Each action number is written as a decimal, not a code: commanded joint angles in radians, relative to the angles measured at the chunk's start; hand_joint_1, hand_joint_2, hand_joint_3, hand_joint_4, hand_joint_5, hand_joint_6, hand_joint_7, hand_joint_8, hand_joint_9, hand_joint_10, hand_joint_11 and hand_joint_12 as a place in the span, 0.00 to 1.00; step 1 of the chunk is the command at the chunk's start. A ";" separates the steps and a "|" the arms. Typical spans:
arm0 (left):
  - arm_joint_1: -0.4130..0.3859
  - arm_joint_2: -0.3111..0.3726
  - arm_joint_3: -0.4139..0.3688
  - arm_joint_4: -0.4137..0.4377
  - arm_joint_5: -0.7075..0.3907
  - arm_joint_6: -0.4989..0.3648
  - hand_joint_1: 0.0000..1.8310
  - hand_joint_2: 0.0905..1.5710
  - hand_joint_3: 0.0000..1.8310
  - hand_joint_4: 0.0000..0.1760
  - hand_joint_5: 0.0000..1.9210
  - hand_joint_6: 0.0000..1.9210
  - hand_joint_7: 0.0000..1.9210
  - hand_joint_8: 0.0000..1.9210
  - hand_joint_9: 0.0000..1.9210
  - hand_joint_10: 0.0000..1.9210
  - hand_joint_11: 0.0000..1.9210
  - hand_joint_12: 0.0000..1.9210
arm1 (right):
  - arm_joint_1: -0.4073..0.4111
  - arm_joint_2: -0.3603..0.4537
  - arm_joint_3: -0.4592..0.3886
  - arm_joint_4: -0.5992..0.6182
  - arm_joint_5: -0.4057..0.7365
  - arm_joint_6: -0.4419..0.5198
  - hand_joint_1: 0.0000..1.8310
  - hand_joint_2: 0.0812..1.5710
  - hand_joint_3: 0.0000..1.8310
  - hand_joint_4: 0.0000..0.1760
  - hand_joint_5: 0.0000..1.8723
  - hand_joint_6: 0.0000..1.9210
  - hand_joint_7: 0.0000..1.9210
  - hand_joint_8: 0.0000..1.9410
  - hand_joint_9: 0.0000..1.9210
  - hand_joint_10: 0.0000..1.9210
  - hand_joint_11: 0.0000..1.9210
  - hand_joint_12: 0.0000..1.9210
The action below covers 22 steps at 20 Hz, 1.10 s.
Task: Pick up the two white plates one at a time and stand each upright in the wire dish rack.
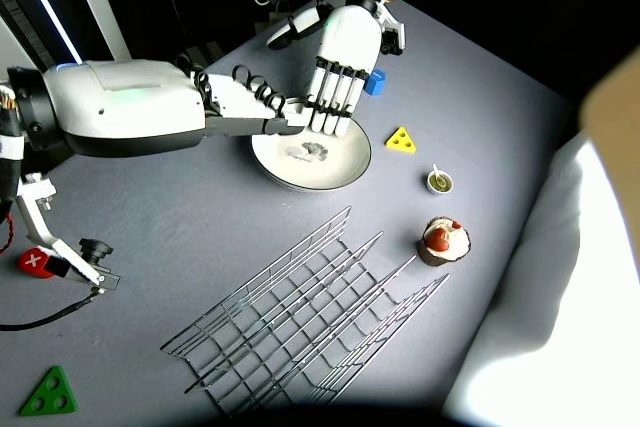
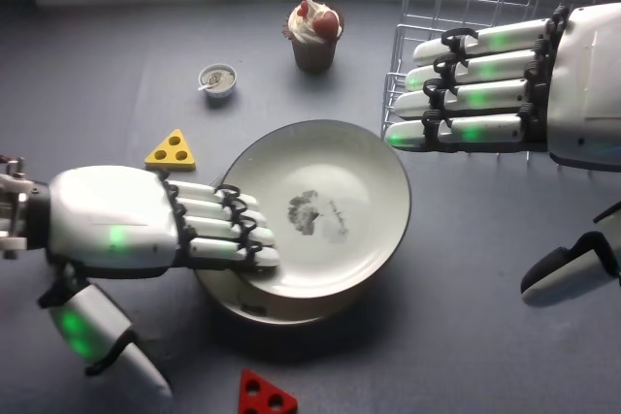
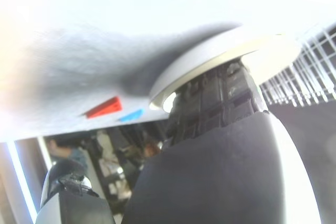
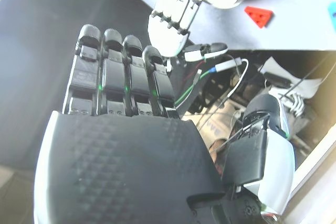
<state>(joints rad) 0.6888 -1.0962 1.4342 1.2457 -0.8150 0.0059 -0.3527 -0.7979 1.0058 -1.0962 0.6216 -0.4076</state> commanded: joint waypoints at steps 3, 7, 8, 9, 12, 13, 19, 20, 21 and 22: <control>-0.020 -0.040 0.019 -0.003 0.003 -0.006 0.03 0.49 0.00 0.00 0.05 0.00 0.06 0.00 0.05 0.00 0.05 0.00 | 0.009 -0.001 -0.002 0.031 0.065 0.002 0.00 0.55 0.00 0.00 0.06 0.00 0.08 0.00 0.08 0.00 0.07 0.00; -0.047 -0.075 0.026 0.018 0.002 -0.006 0.04 0.49 0.00 0.00 0.05 0.00 0.05 0.00 0.05 0.00 0.04 0.00 | 0.002 -0.014 0.004 0.029 0.064 -0.009 0.00 0.55 0.00 0.00 0.06 0.00 0.08 0.00 0.08 0.00 0.07 0.00; -0.049 -0.081 0.026 0.021 0.005 -0.006 0.04 0.49 0.00 0.00 0.05 0.00 0.05 0.00 0.05 0.00 0.05 0.00 | -0.002 -0.024 0.010 0.031 0.064 -0.022 0.01 0.55 0.00 0.00 0.06 0.00 0.08 0.00 0.08 0.00 0.08 0.00; -0.049 -0.082 0.026 0.021 0.006 -0.006 0.03 0.49 0.00 0.00 0.05 0.00 0.05 0.00 0.05 0.00 0.05 0.00 | -0.008 -0.032 0.015 0.043 0.064 -0.047 0.01 0.55 0.00 0.00 0.06 0.00 0.08 0.00 0.08 0.00 0.08 0.00; -0.047 -0.083 0.030 0.018 0.002 -0.006 0.04 0.49 0.00 0.00 0.05 0.00 0.05 0.00 0.04 0.00 0.05 0.00 | -0.043 -0.086 0.049 0.106 0.054 -0.138 0.12 0.55 0.00 0.00 0.05 0.00 0.07 0.00 0.08 0.00 0.09 0.01; -0.043 -0.083 0.032 0.018 0.002 -0.006 0.04 0.49 0.00 0.00 0.05 0.00 0.05 0.00 0.05 0.00 0.05 0.00 | -0.056 -0.101 0.062 0.124 0.049 -0.155 0.22 0.55 0.00 0.00 0.04 0.00 0.07 0.00 0.08 0.00 0.09 0.01; -0.035 -0.080 0.052 0.010 -0.009 -0.006 0.03 0.49 0.00 0.00 0.04 0.00 0.04 0.00 0.04 0.00 0.04 0.00 | -0.091 -0.183 0.128 0.179 0.011 -0.241 0.54 0.55 0.00 0.00 0.02 0.00 0.01 0.00 0.04 0.00 0.08 0.00; -0.036 -0.080 0.054 0.010 -0.009 -0.006 0.02 0.49 0.00 0.00 0.04 0.00 0.04 0.00 0.04 0.00 0.04 0.00 | -0.091 -0.201 0.142 0.191 0.000 -0.250 0.59 0.53 0.00 0.00 0.03 0.01 0.02 0.00 0.04 0.00 0.09 0.01; -0.037 -0.080 0.057 0.009 -0.010 -0.006 0.03 0.49 0.00 0.00 0.04 0.00 0.04 0.00 0.04 0.00 0.05 0.01 | -0.091 -0.210 0.147 0.197 -0.006 -0.251 0.62 0.53 0.00 0.00 0.04 0.01 0.02 0.01 0.05 0.01 0.10 0.01; -0.040 -0.080 0.058 0.006 -0.011 -0.006 0.03 0.50 0.00 0.00 0.04 0.00 0.05 0.00 0.05 0.00 0.05 0.01 | -0.091 -0.218 0.150 0.203 -0.009 -0.253 0.66 0.54 0.00 0.00 0.05 0.01 0.03 0.01 0.06 0.01 0.11 0.01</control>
<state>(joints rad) 0.6430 -1.1702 1.4876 1.2747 -0.8196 0.0135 -0.4480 -1.0264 1.1564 -0.9268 0.5381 -0.6582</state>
